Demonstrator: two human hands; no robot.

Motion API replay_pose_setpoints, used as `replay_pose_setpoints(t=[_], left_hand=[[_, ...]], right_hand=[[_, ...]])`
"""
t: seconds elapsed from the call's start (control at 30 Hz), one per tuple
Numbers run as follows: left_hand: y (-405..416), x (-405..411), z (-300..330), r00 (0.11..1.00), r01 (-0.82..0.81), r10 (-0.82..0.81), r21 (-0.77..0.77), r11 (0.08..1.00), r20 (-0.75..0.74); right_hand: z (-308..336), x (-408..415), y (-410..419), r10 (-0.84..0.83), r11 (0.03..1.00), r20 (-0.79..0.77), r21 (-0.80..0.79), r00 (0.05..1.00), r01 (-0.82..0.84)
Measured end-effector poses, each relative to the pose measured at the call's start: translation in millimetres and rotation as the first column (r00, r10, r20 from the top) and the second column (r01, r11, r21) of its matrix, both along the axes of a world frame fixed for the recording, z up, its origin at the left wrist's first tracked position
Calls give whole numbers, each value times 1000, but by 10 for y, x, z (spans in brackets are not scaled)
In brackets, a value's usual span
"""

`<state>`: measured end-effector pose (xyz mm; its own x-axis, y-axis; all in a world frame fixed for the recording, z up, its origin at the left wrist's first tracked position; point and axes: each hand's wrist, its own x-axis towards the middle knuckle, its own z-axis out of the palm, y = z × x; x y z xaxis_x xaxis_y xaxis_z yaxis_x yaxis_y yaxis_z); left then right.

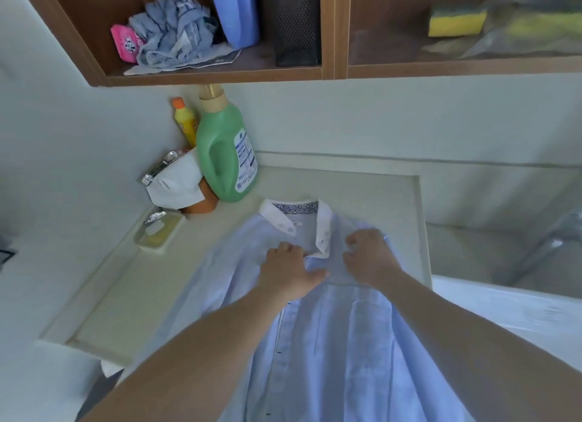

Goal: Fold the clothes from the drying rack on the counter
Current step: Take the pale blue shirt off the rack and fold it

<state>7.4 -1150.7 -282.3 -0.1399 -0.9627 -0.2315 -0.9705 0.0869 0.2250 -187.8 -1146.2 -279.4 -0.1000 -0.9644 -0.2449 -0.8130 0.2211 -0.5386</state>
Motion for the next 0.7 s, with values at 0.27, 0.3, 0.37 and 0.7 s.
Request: replay_pose_setpoints(t=[0.27, 0.3, 0.37, 0.7], left_hand=[[-232, 20, -41, 967, -250, 245, -61, 966, -74], [-279, 53, -64, 960, -273, 270, -34, 961, -82], [-288, 99, -80, 957, -288, 287, -36, 957, -43], [520, -588, 51, 907, 343, -371, -161, 925, -199]], right_hand=[[-120, -248, 177, -198, 942, 192, -234, 961, 240], [-144, -300, 246, -226, 933, 156, -249, 961, 260], [-202, -395, 374, -263, 928, 59, -259, 963, 269], [-97, -498, 994, -494, 869, 9, -27, 869, 494]])
